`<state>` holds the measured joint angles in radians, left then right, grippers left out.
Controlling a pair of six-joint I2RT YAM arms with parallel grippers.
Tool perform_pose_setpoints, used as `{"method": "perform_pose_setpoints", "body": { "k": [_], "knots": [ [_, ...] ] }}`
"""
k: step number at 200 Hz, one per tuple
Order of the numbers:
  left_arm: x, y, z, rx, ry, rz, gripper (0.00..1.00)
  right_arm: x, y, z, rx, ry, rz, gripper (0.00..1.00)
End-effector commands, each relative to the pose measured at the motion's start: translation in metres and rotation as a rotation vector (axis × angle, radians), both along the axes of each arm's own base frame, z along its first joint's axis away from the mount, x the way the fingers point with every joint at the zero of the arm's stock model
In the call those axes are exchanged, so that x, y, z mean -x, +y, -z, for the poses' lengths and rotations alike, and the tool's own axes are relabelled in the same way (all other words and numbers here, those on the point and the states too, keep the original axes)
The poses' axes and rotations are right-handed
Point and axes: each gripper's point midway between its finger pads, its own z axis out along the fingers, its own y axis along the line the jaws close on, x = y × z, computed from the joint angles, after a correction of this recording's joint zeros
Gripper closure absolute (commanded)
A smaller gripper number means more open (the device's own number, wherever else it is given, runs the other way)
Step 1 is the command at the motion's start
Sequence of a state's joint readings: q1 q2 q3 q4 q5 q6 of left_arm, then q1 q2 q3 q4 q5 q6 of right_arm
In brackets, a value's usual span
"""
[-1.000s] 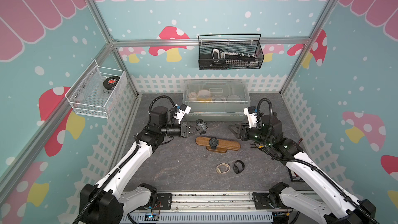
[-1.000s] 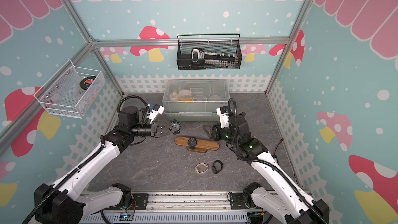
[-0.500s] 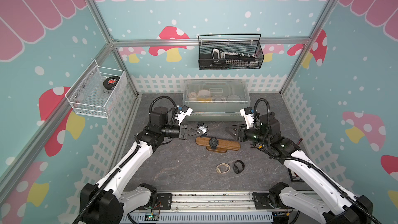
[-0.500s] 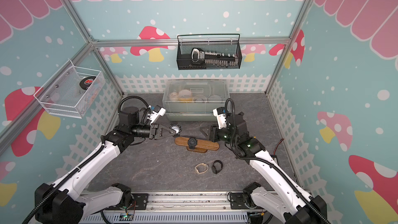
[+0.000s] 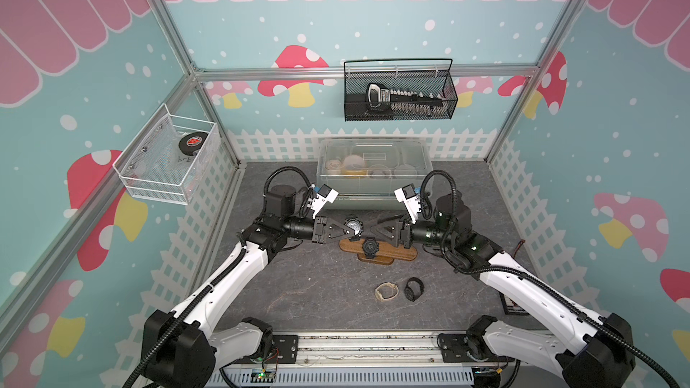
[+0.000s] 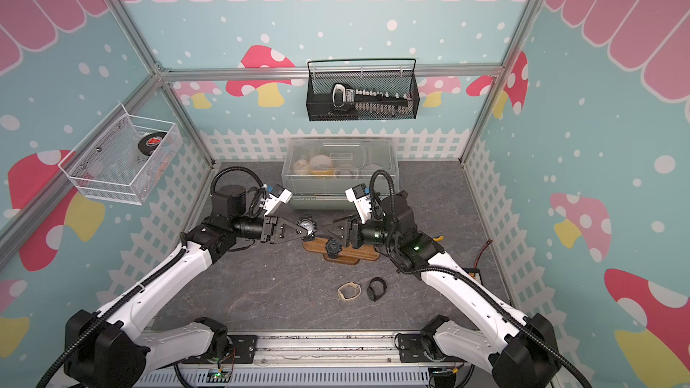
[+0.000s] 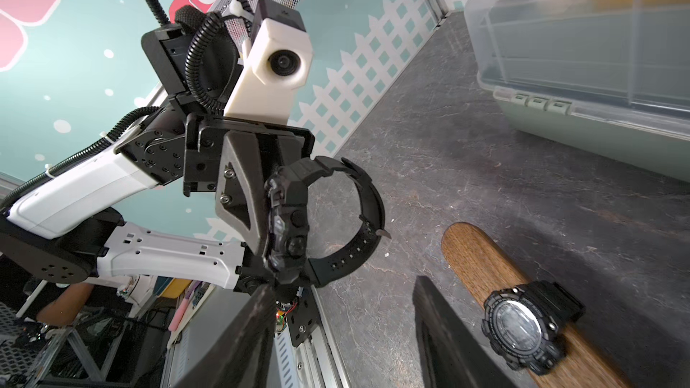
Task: Place watch on stand
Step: Pick up the watch at the center of the board.
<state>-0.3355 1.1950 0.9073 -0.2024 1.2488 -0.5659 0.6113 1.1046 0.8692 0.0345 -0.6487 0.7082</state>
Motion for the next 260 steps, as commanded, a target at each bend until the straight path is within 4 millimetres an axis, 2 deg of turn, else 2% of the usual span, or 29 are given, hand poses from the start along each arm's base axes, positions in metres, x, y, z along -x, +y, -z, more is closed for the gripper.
{"method": "perform_pose_setpoints", "body": {
  "k": [1,26,64,99,127,158,179,208,260],
  "knots": [
    [0.003,-0.001,0.004,-0.001,-0.012,0.026,1.00,0.002,0.010,-0.022,-0.047,-0.048,-0.040,0.43],
    [0.000,0.000,0.020,-0.059,0.029,0.001,1.00,-0.002,0.011,-0.011,-0.022,-0.023,-0.024,0.43],
    [-0.004,0.002,0.032,-0.095,0.060,-0.028,1.00,-0.008,0.018,0.012,0.018,0.043,-0.027,0.44],
    [-0.010,0.012,0.064,-0.218,0.138,-0.096,1.00,-0.011,0.014,0.024,0.066,0.049,-0.002,0.46],
    [-0.022,0.027,0.082,-0.258,0.211,-0.171,1.00,-0.014,-0.007,0.040,0.182,0.035,0.094,0.48],
    [-0.034,0.037,0.089,-0.277,0.250,-0.230,1.00,-0.016,-0.035,0.056,0.245,0.074,0.188,0.52],
    [-0.041,0.039,0.092,-0.282,0.266,-0.245,1.00,-0.020,-0.056,0.076,0.293,0.146,0.248,0.57],
    [-0.044,0.039,0.101,-0.289,0.309,-0.246,1.00,-0.024,-0.082,0.102,0.341,0.248,0.311,0.59],
    [-0.052,0.040,0.117,-0.317,0.368,-0.258,1.00,-0.023,-0.109,0.125,0.440,0.323,0.389,0.59]
  ]
}}
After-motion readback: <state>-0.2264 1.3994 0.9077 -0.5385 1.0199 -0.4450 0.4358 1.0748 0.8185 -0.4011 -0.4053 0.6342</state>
